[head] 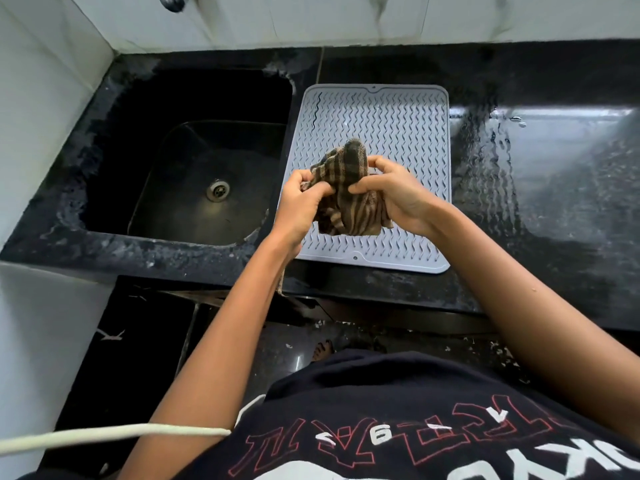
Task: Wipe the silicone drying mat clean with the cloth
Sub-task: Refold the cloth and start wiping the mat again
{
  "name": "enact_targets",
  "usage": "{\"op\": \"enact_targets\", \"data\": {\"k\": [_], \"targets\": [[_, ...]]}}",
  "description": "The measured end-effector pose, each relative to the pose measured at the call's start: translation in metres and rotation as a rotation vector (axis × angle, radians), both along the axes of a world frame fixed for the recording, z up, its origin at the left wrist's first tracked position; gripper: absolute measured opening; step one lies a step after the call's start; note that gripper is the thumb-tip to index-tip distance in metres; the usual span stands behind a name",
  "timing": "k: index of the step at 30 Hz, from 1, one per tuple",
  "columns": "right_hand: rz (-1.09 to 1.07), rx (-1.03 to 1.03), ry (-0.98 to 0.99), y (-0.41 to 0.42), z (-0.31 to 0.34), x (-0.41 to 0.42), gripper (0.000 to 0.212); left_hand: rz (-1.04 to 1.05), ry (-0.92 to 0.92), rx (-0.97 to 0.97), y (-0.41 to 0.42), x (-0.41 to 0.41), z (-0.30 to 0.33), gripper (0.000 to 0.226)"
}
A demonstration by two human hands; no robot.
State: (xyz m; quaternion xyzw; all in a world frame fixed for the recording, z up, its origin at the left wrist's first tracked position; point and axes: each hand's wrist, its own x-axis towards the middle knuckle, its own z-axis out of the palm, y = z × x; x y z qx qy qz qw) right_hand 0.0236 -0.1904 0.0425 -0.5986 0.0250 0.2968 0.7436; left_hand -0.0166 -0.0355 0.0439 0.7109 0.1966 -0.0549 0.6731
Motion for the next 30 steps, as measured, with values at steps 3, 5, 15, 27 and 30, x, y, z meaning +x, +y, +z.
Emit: {"op": "enact_targets", "data": {"k": [3, 5, 15, 27, 30], "targets": [[0.039, 0.013, -0.009, -0.004, 0.000, 0.000, 0.039, -0.006, -0.009, -0.001, 0.006, 0.002, 0.001, 0.015], [0.057, 0.058, -0.006, -0.006, 0.002, -0.001, 0.046, -0.015, -0.014, -0.040, 0.009, 0.002, 0.002, 0.027], [0.075, -0.137, -0.122, -0.013, 0.014, 0.002, 0.032, -0.029, -0.236, 0.123, 0.023, 0.007, 0.009, 0.012], [0.078, -0.425, -0.456, -0.004, 0.048, -0.007, 0.051, -0.294, -0.284, 0.250, 0.029, 0.001, 0.037, 0.012], [0.208, -0.350, -0.454, 0.005, 0.056, -0.006, 0.037, -0.314, -0.297, 0.260, 0.028, 0.000, 0.041, 0.014]]}}
